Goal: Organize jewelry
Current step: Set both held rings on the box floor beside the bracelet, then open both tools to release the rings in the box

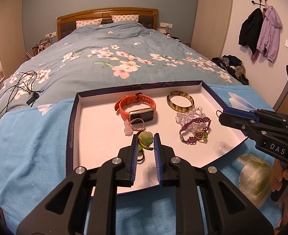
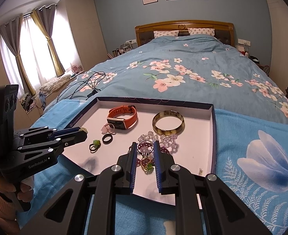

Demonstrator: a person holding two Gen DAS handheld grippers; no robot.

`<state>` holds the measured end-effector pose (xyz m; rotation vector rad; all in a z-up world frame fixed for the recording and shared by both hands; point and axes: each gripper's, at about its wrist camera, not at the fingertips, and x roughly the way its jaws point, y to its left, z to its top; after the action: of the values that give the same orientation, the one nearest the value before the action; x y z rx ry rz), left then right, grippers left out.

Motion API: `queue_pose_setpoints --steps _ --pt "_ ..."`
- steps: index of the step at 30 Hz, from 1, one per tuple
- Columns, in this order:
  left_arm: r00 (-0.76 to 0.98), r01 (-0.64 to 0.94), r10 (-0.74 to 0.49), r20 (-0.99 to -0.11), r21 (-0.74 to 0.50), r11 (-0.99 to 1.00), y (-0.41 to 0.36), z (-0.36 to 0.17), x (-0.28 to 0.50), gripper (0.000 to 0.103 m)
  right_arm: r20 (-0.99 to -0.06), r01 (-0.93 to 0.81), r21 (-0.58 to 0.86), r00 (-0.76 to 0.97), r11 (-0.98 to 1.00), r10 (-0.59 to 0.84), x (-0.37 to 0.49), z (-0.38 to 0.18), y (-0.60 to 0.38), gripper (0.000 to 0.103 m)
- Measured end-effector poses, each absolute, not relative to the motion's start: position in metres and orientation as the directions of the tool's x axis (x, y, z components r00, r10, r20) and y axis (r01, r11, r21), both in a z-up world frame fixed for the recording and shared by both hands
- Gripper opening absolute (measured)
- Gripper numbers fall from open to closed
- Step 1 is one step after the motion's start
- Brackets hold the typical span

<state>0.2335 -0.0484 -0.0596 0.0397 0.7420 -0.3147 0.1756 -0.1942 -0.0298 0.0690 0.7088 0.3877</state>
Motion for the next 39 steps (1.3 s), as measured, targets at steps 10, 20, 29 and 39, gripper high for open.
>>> queue_pose_setpoints --steps 10,20,29,39 --pt "0.676 0.285 -0.256 -0.691 -0.075 0.956 -0.05 -0.068 0.239 0.016 -0.66 -0.311 0.18 0.665 0.933 0.349 0.179 -0.039 -0.195 0.015" --pt "0.654 0.28 -0.252 -0.713 -0.081 0.957 -0.049 -0.077 0.243 0.016 -0.708 -0.3 0.165 0.627 0.94 0.325 0.193 -0.049 -0.185 0.016" --pt "0.675 0.264 -0.251 -0.694 -0.09 0.96 -0.042 -0.071 0.232 0.042 -0.672 -0.281 0.195 0.659 0.94 0.336 0.182 -0.038 -0.193 0.036" --pt "0.804 0.21 -0.188 -0.564 -0.026 0.977 -0.025 -0.041 0.18 0.098 -0.557 -0.282 0.199 0.755 0.938 0.346 0.131 -0.01 -0.198 0.085"
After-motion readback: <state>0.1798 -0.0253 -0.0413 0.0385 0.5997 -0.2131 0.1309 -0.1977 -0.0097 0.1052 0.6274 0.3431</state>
